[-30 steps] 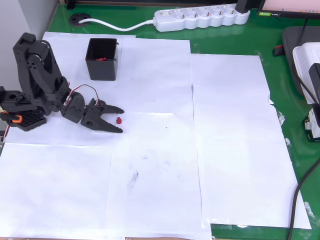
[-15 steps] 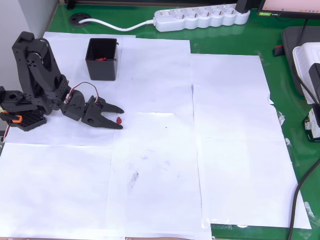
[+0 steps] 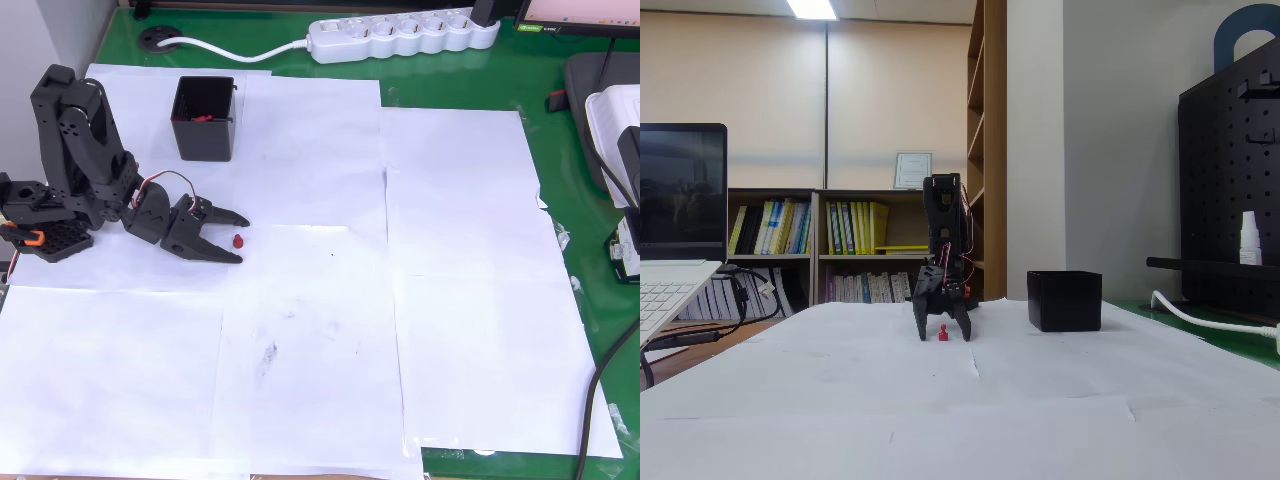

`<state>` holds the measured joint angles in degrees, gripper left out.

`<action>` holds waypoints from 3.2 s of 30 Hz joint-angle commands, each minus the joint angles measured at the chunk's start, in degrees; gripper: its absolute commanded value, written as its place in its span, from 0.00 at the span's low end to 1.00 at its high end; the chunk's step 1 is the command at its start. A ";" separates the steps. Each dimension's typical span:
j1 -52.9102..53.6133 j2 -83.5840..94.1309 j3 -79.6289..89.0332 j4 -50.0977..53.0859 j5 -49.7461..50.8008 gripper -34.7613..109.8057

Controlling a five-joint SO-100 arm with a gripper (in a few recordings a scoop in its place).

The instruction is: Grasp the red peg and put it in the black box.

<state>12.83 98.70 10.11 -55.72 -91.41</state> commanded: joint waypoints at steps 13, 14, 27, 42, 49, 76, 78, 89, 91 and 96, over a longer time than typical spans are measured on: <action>-1.67 0.18 -2.11 1.32 -0.70 0.24; -1.67 0.18 -2.11 1.23 -0.70 0.24; -3.34 -1.93 -2.55 -2.64 5.89 0.24; -7.47 -29.62 -2.11 5.10 24.79 0.24; -14.50 -54.84 11.16 57.22 29.62 0.24; -48.60 -55.99 47.11 113.38 62.40 0.24; -50.36 -52.56 46.76 110.39 63.90 0.24; -54.49 -45.70 46.58 107.05 66.71 0.38; -54.14 -45.70 46.41 106.96 66.45 0.46; -53.53 -46.14 46.76 107.14 66.01 0.50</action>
<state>-40.52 52.91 55.11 52.12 -24.79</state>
